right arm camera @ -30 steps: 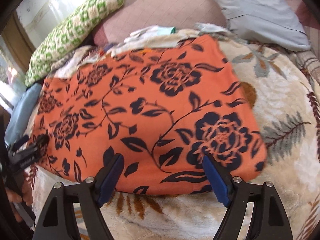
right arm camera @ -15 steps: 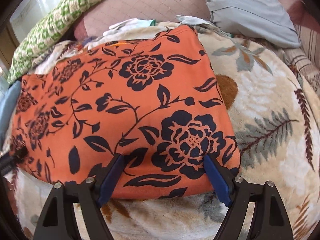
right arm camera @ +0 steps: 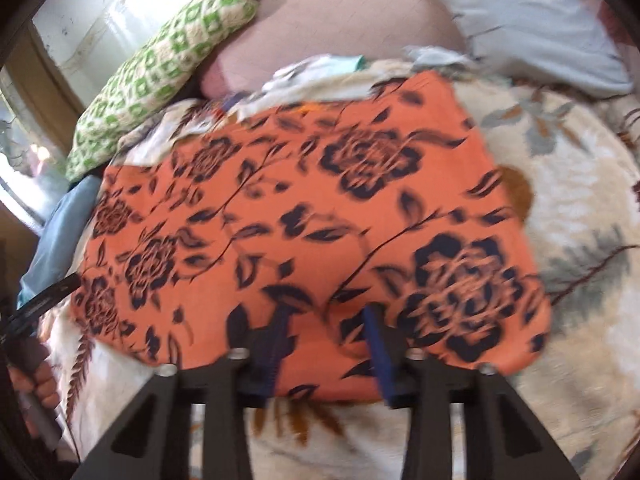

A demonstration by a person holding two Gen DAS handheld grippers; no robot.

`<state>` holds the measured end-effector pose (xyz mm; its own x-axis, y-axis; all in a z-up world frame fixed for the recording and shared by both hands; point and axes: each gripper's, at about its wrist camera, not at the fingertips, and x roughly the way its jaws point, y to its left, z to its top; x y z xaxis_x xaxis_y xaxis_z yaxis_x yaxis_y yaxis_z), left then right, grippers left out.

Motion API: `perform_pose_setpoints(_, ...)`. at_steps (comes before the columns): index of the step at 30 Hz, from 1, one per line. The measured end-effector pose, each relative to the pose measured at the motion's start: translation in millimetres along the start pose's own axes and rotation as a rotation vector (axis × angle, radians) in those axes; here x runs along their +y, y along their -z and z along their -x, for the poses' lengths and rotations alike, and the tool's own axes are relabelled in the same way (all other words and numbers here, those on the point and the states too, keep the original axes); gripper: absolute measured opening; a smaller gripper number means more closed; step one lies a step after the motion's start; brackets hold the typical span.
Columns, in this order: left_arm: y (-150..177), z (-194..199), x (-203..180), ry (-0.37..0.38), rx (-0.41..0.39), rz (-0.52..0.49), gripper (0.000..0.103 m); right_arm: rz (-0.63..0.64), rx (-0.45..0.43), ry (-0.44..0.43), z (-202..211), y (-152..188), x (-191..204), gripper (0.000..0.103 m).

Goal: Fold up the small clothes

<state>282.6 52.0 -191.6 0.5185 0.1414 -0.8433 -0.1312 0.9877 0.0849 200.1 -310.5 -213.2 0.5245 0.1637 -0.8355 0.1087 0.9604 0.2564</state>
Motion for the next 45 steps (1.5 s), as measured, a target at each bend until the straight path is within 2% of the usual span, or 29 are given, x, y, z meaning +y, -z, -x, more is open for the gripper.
perform_pose_setpoints(2, 0, -6, -4, -0.006, 0.007, -0.012, 0.103, 0.013, 0.026, 0.011, -8, 2, 2, 0.038)
perform_pose_setpoints(4, 2, -9, -10, -0.043, 0.006, -0.044, 0.103, 0.015, 0.056, 0.017, -14, 7, 1, 0.038)
perform_pose_setpoints(8, 1, -4, -11, -0.046, 0.022, -0.03, 0.103, -0.002, 0.062, -0.004, -12, 5, -2, 0.037)
perform_pose_setpoints(11, 0, 7, -9, -0.069, -0.007, -0.033, 0.103, -0.034, 0.051, -0.029, -7, 3, -12, 0.037)
perform_pose_setpoints(14, 3, 16, -14, -0.097, -0.048, -0.06, 0.103, -0.074, 0.008, -0.002, 7, 1, -26, 0.037)
perform_pose_setpoints(18, 16, 26, -27, -0.061, -0.058, -0.096, 0.103, -0.127, 0.011, 0.05, 11, -2, -47, 0.037)
perform_pose_setpoints(20, 24, 21, -35, -0.022, -0.013, -0.118, 0.103, -0.153, 0.034, 0.029, 9, 1, -54, 0.037)
perform_pose_setpoints(22, 34, 0, -44, 0.027, 0.099, -0.128, 0.103, -0.139, 0.037, 0.041, 8, 3, -52, 0.037)
perform_pose_setpoints(23, 37, -5, -44, 0.025, 0.106, -0.114, 0.103, -0.129, 0.035, 0.052, 8, 4, -50, 0.037)
perform_pose_setpoints(26, 38, 13, -40, 0.011, 0.055, -0.097, 0.103, -0.116, 0.005, 0.056, 15, 7, -46, 0.037)
perform_pose_setpoints(30, 48, 59, -32, -0.005, -0.09, -0.102, 0.103, -0.149, -0.063, -0.008, 43, 17, -47, 0.037)
perform_pose_setpoints(34, 61, 95, -26, 0.013, -0.154, -0.079, 0.103, -0.129, -0.135, -0.026, 73, 23, -39, 0.037)
perform_pose_setpoints(39, 63, 125, -31, -0.029, -0.254, -0.093, 0.103, -0.107, -0.155, -0.01, 84, 22, -30, 0.037)
perform_pose_setpoints(42, 55, 129, -33, -0.022, -0.29, -0.096, 0.103, -0.116, -0.147, -0.022, 83, 19, -29, 0.038)
perform_pose_setpoints(45, 51, 128, -34, -0.012, -0.282, -0.09, 0.103, -0.093, -0.134, 0.0, 72, 14, -27, 0.039)
